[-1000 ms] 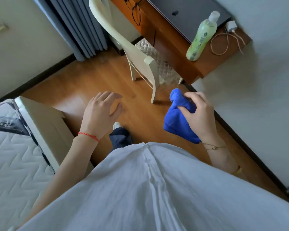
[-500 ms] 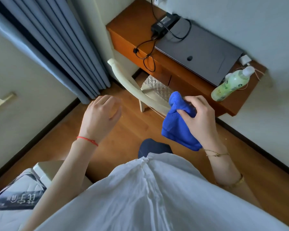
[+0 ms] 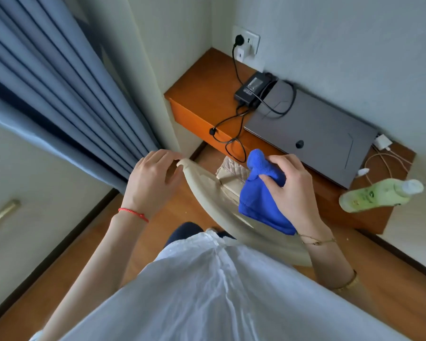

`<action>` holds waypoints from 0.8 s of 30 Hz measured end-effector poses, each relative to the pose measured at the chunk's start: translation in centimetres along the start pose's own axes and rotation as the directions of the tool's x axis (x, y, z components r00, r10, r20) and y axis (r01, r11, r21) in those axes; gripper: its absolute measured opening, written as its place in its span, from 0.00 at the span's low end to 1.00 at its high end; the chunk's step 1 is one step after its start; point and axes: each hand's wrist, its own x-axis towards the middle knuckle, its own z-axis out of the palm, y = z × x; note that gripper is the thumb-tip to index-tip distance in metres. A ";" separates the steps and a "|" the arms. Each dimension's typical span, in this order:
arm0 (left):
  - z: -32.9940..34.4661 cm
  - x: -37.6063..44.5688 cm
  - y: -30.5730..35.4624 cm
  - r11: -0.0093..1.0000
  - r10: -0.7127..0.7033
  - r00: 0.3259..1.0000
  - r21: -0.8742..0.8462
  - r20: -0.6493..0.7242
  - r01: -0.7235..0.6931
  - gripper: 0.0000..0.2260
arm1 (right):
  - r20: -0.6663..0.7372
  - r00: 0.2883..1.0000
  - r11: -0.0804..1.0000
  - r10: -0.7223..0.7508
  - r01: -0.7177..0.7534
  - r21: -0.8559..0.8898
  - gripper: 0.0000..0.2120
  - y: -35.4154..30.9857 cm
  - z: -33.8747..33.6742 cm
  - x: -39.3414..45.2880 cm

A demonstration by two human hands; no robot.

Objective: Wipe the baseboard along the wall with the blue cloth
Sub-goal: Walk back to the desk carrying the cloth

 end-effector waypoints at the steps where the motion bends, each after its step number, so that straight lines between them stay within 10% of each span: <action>1: 0.0 1.0 -0.8 1.000 -0.001 1.000 -0.004 0.004 0.001 0.08 | 0.000 1.000 1.000 0.005 -0.005 -0.005 0.13 -0.2 0.4 1.0; 24: -2.5 24.4 -23.5 0.927 0.374 0.905 -0.109 0.204 -0.358 0.08 | -0.180 0.925 0.934 0.336 -0.352 -0.061 0.15 -9.7 19.6 20.5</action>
